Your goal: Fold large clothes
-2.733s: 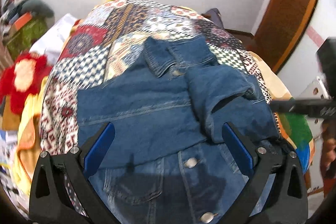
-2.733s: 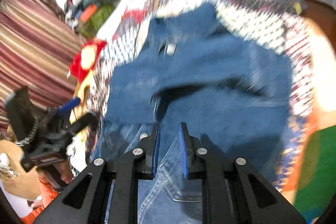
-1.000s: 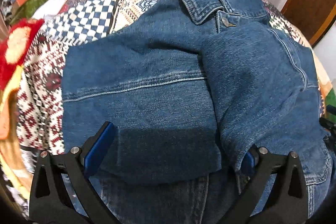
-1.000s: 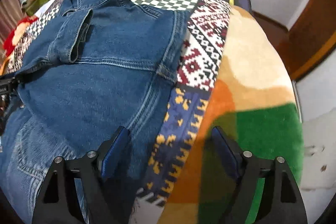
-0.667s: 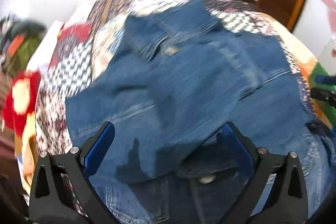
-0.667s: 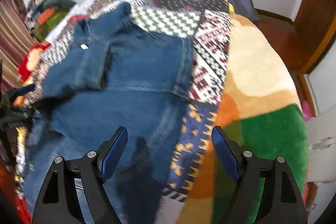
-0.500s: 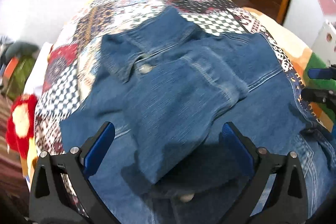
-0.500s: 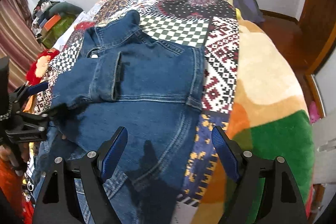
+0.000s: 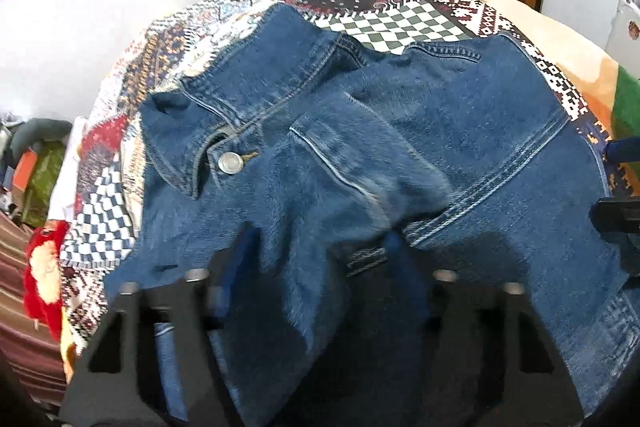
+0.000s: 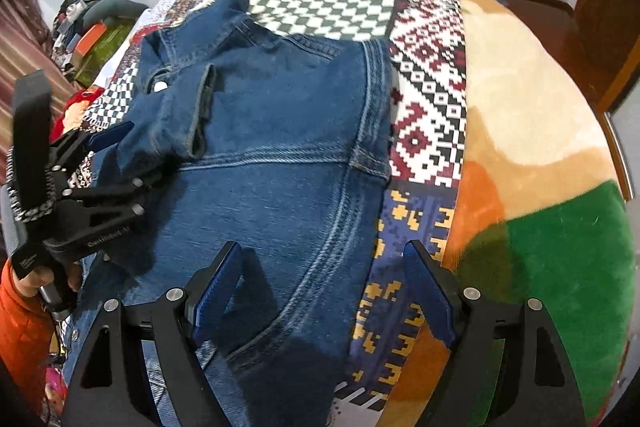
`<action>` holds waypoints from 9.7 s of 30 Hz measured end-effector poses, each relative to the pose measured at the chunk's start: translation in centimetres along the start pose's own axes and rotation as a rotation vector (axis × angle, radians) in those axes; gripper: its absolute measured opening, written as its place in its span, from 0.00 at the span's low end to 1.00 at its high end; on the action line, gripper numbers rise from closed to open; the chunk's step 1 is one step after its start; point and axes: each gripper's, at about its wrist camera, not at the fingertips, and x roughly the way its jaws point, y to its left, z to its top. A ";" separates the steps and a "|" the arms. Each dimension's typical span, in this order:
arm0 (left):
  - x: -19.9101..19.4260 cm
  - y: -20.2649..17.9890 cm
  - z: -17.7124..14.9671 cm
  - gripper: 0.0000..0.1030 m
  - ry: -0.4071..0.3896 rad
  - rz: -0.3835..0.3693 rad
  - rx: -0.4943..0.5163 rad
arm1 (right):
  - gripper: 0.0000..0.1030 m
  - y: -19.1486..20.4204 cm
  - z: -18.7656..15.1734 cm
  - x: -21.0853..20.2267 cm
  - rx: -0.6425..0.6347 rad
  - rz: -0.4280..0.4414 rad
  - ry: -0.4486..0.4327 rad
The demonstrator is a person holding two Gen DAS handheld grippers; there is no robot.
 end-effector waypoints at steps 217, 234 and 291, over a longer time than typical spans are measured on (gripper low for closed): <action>-13.9 26.3 -9.6 0.12 -0.290 -0.106 -0.620 | 0.16 9.9 11.5 -10.9 -0.186 0.091 -0.507; 5.2 31.2 -6.4 0.13 -0.065 -0.118 -0.738 | 0.17 5.4 22.4 7.5 -0.025 0.016 -0.290; 4.9 30.4 -2.4 0.97 0.069 0.093 -0.598 | 0.17 11.1 18.3 7.5 -0.240 0.023 -0.110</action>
